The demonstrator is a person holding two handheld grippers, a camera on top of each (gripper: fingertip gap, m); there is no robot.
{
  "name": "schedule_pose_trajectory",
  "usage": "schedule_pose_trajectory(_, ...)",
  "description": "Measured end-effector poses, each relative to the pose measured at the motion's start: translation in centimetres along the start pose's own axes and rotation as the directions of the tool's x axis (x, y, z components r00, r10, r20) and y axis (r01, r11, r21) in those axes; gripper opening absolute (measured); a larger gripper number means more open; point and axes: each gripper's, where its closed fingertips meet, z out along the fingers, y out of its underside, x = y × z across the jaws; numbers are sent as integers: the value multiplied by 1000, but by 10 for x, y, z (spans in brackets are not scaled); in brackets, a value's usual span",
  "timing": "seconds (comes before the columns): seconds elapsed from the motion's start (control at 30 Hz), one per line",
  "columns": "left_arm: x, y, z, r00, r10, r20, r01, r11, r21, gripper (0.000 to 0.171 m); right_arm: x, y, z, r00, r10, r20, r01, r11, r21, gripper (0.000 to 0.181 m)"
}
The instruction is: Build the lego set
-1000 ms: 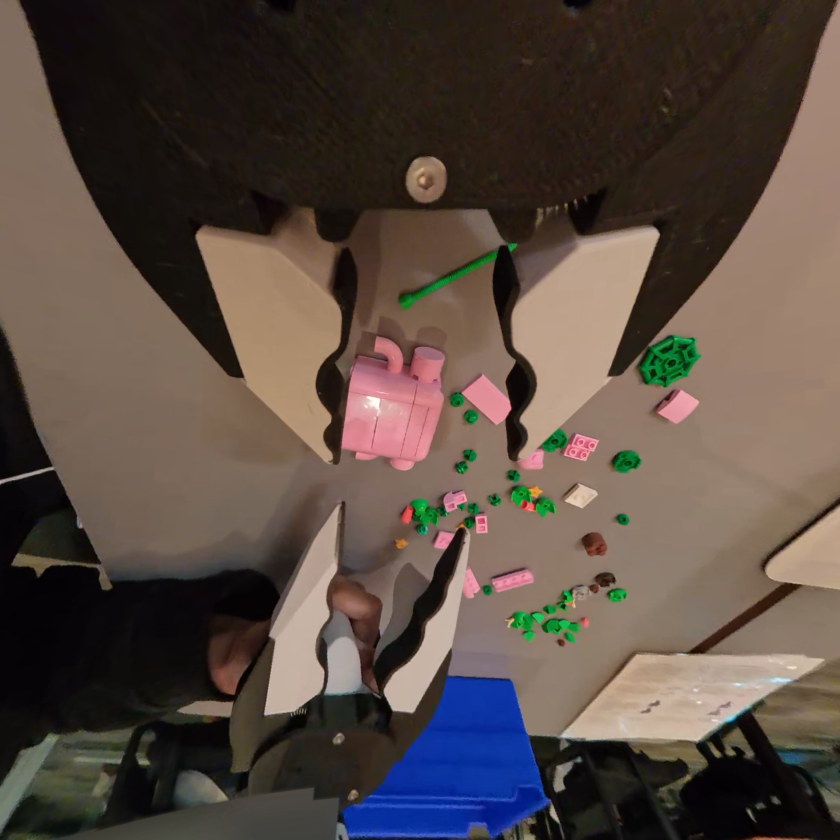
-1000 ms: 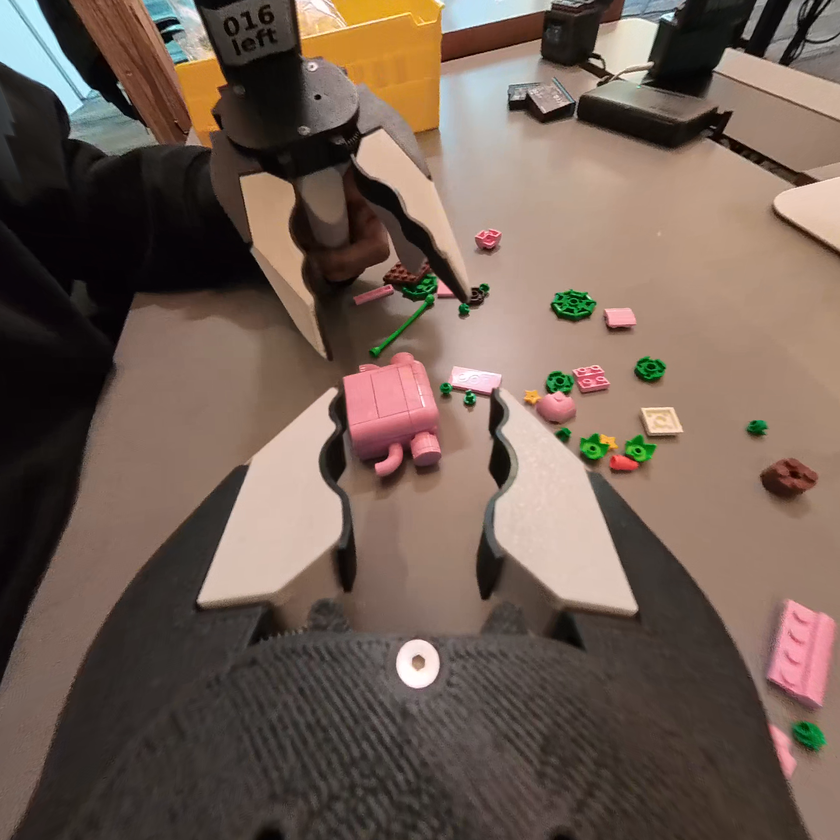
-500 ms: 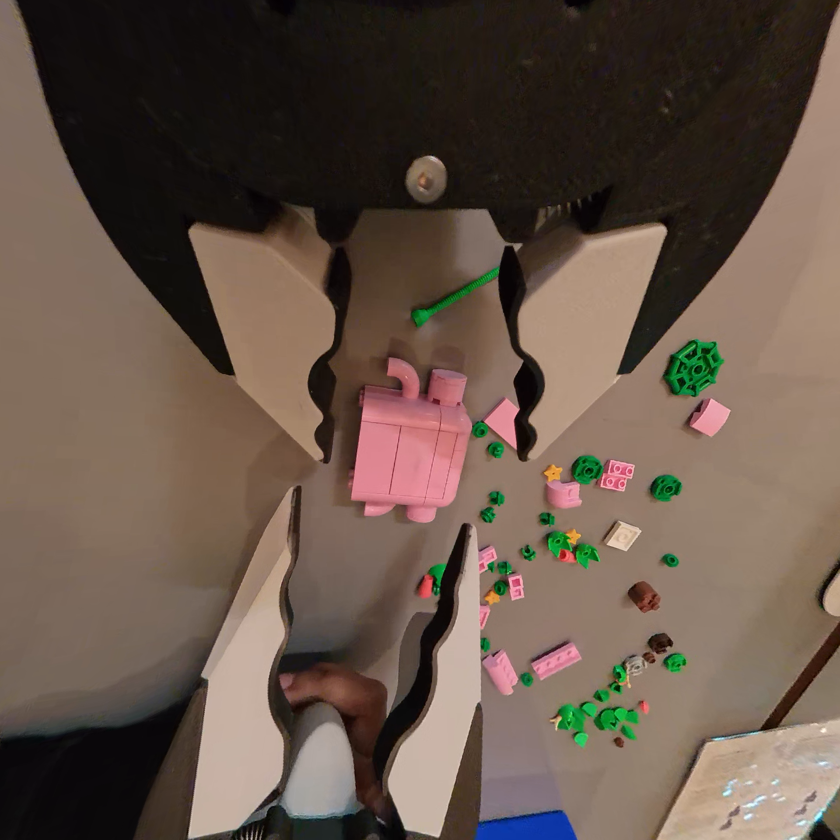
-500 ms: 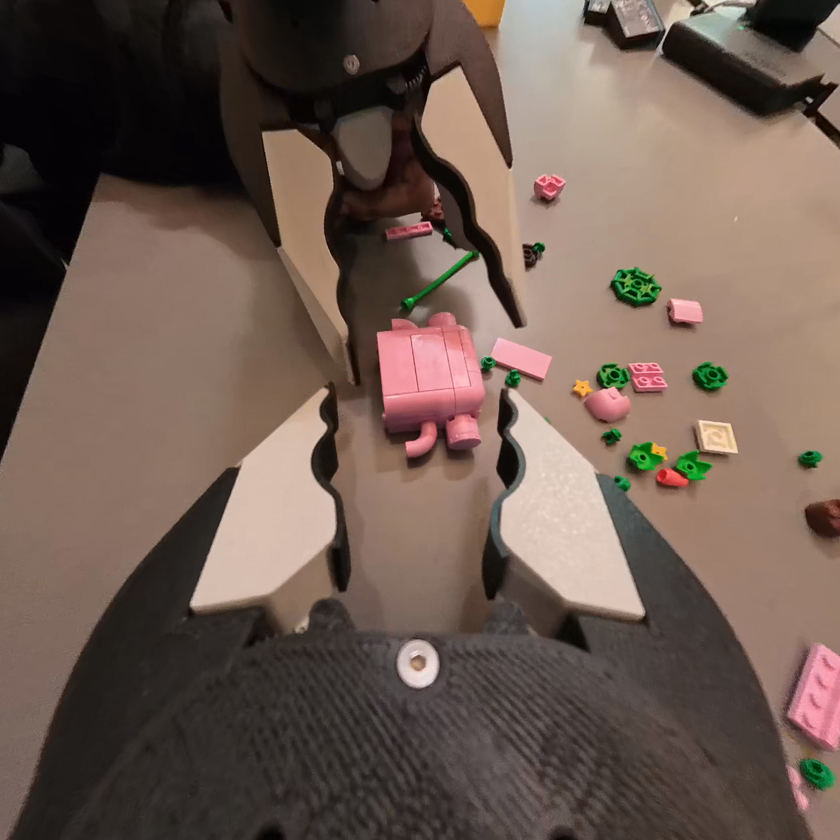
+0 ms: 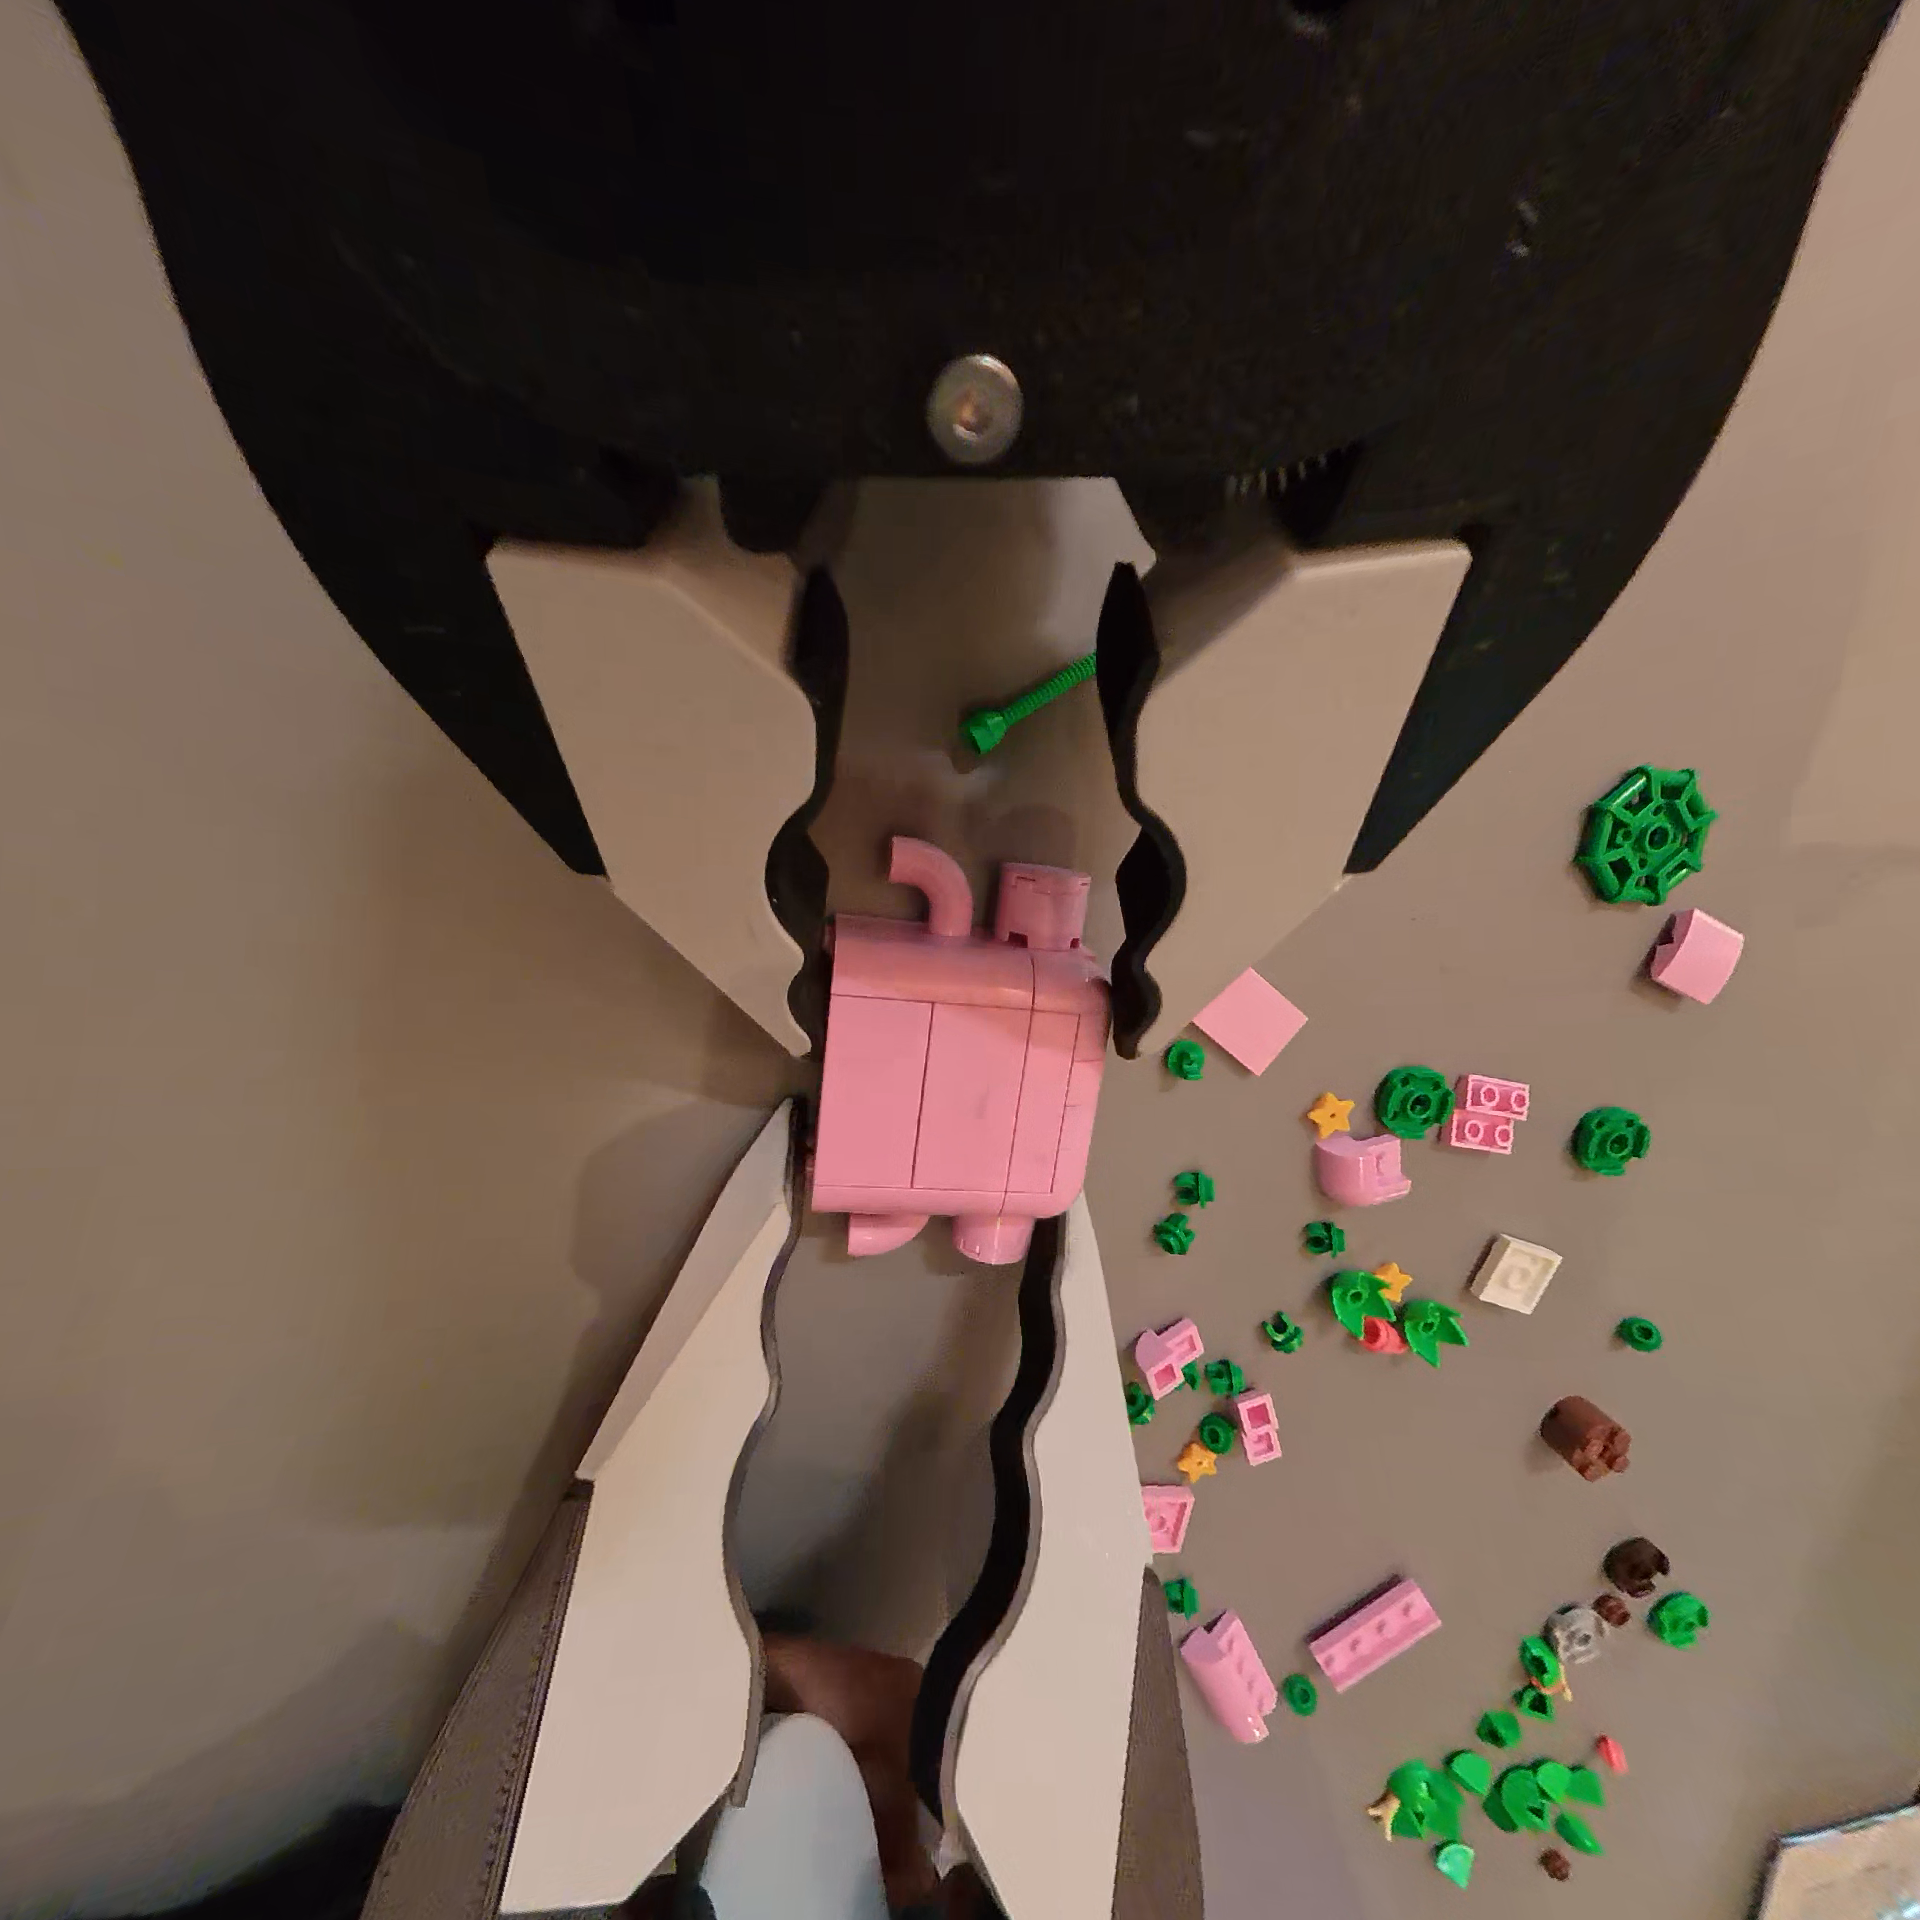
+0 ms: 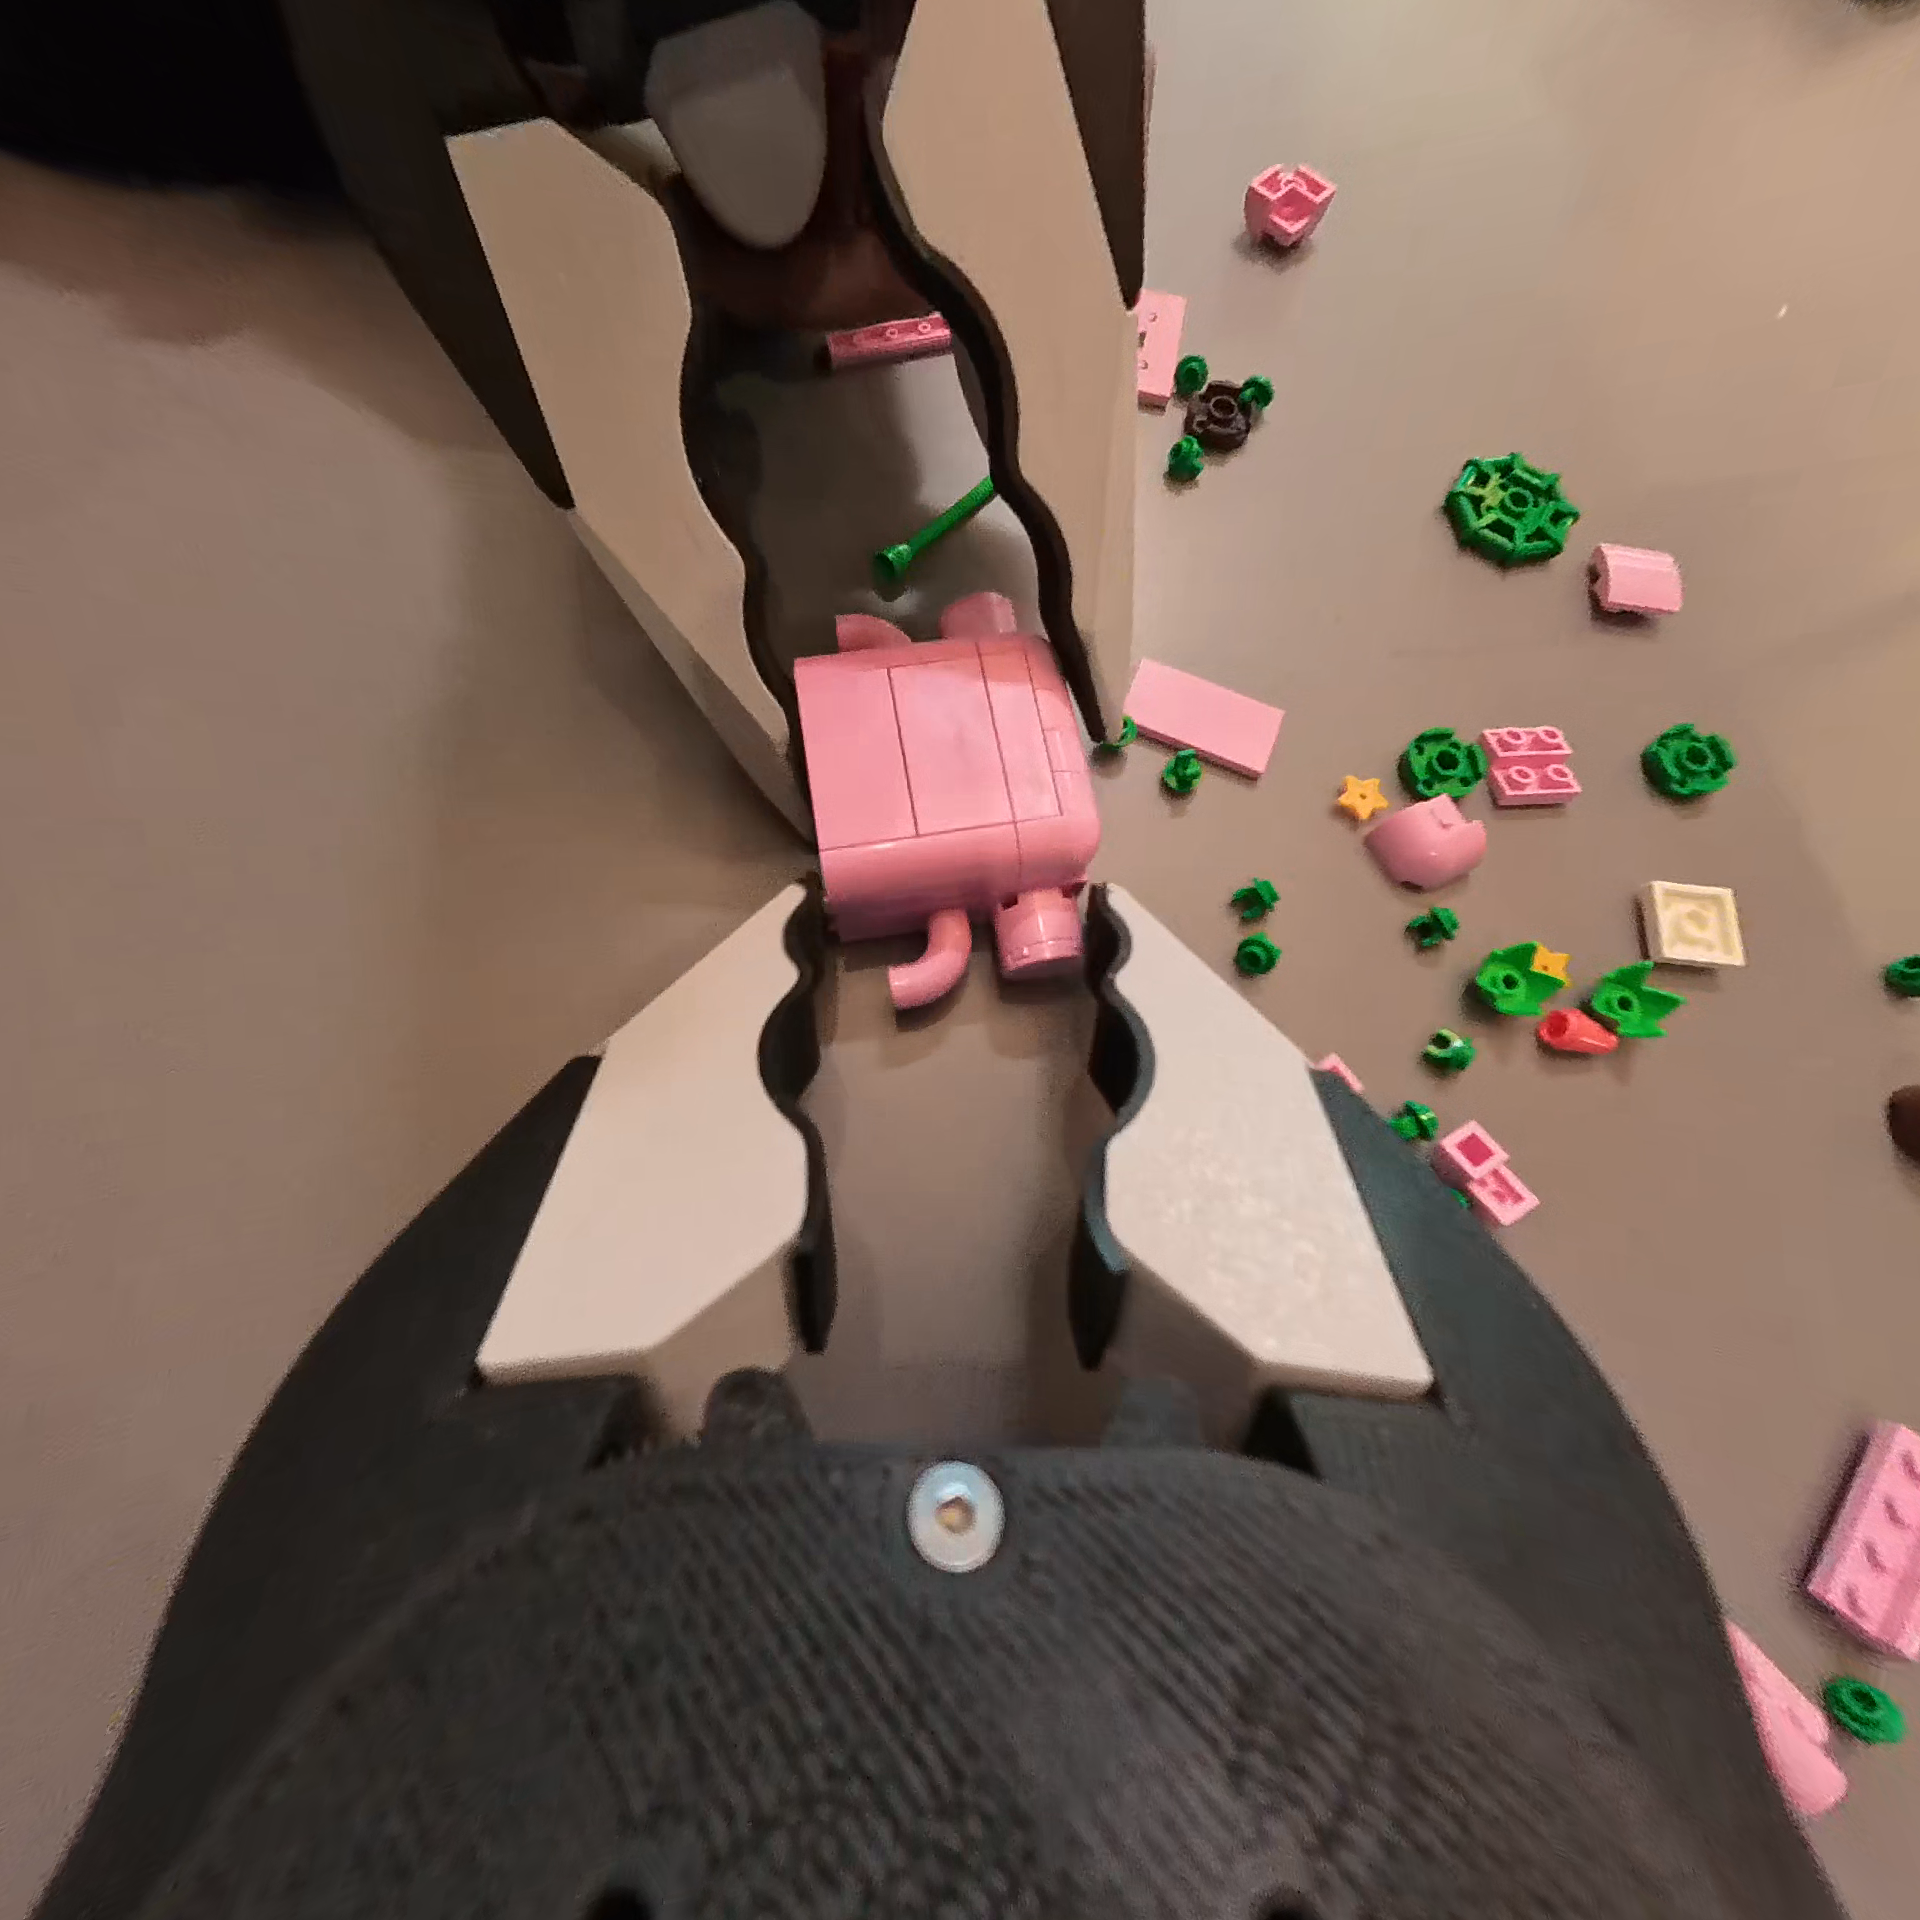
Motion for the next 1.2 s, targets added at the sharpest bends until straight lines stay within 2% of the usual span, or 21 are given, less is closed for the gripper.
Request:
schedule_pose_trajectory(0.13, -1, -5, -4, 997, 67, 43, -69, 997, 46, 53, 0, -4, -2, 997, -76, -31, 76, 997, 16, 48)
schedule_pose_trajectory(0.27, -13, -24, -19, 965, 152, 214, -191, 965, 180, 51, 8, -29, -22, 944, -252, -213, 280, 953, 116, 47)
schedule_pose_trajectory(0.37, -16, -32, -27, 965, 126, 231, -184, 950, 251, 59, 11, -38, -32, 880, -350, -321, 403, 908, 117, 47)
schedule_pose_trajectory(0.5, -17, -32, -28, 971, 104, 214, -160, 951, 264, 61, 12, -39, -32, 768, -483, -420, 545, 838, 33, 47)
schedule_pose_trajectory(0.7, -17, -32, -30, 974, 87, 208, -143, 952, 269, 70, 8, -50, -33, 496, -656, -570, 734, 667, -129, 47)
schedule_pose_trajectory(0.8, -18, -33, -35, 985, 36, 170, -87, 950, 301, 71, 5, -55, -34, 403, -684, -608, 779, 605, -165, 47)
schedule_pose_trajectory(0.9, -20, -35, -39, 990, 0, 142, -48, 941, 334, 70, 6, -53, -30, 393, -693, -604, 780, 599, -180, 47)
schedule_pose_trajectory(1.2, -16, -33, -36, 987, 40, 157, -87, 947, 310, 66, 7, -52, -31, 487, -648, -585, 744, 659, -111, 47)
